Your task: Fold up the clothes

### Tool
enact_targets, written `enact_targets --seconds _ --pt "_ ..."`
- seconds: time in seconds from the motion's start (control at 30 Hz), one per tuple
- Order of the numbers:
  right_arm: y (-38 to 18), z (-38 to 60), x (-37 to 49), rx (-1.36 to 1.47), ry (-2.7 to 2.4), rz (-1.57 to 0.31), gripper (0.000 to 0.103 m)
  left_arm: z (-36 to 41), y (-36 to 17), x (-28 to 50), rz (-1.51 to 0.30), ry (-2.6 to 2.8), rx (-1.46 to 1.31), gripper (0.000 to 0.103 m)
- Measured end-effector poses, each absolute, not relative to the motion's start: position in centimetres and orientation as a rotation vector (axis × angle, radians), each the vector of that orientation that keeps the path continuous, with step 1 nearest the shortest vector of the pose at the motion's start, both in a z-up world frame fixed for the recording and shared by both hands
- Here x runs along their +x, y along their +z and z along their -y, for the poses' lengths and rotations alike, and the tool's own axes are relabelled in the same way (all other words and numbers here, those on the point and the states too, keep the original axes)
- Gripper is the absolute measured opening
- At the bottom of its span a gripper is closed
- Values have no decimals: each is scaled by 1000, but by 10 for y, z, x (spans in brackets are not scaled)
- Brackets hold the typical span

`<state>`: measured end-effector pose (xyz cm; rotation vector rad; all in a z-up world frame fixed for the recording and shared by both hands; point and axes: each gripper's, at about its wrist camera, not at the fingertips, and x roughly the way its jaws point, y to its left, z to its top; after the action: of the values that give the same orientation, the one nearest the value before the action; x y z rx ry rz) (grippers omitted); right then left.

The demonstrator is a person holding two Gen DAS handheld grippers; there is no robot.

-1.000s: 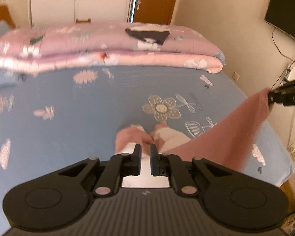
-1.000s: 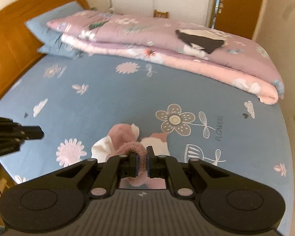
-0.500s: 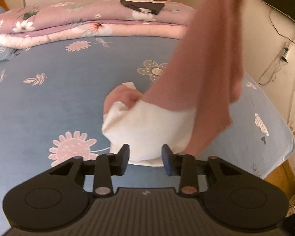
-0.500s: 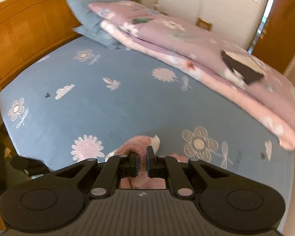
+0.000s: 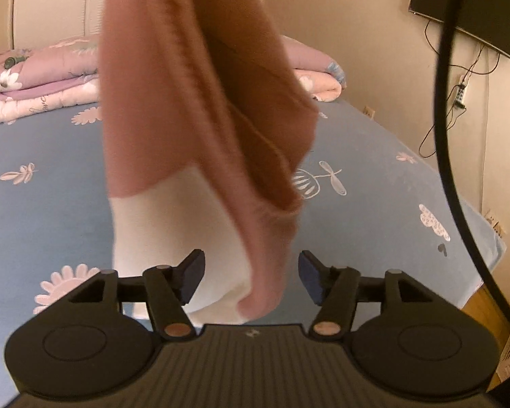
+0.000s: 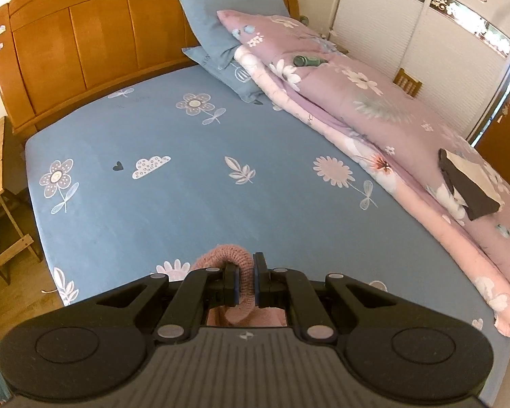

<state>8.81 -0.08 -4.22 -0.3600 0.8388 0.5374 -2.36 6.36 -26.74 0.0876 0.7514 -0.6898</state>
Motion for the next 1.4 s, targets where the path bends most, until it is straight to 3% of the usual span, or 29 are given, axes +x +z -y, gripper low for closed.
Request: enact_targets --seconds 0.23,0.27,0.3,0.33,0.4,0.73,1.4 --pt "-43 -2 103 -343 518 -847 9 -53 -280 -9 -735 -619 28 59" --pt "-43 0 105 -337 516 -850 9 -53 -282 -4 -753 -619 16 54" --pt "-44 1 106 -333 511 -852 9 -53 -283 -1 -768 -619 7 39" --pt "-45 3 108 -329 505 -853 10 -53 -284 2 -784 -622 -2 33" --pt "-46 7 110 -313 494 -857 9 -54 -285 7 -810 -619 -12 8" --pt "-55 39 115 -308 436 -876 10 -97 -251 15 -849 -491 13 6" --pt "-65 129 69 -173 333 -913 10 -155 -135 57 -691 -302 62 5"
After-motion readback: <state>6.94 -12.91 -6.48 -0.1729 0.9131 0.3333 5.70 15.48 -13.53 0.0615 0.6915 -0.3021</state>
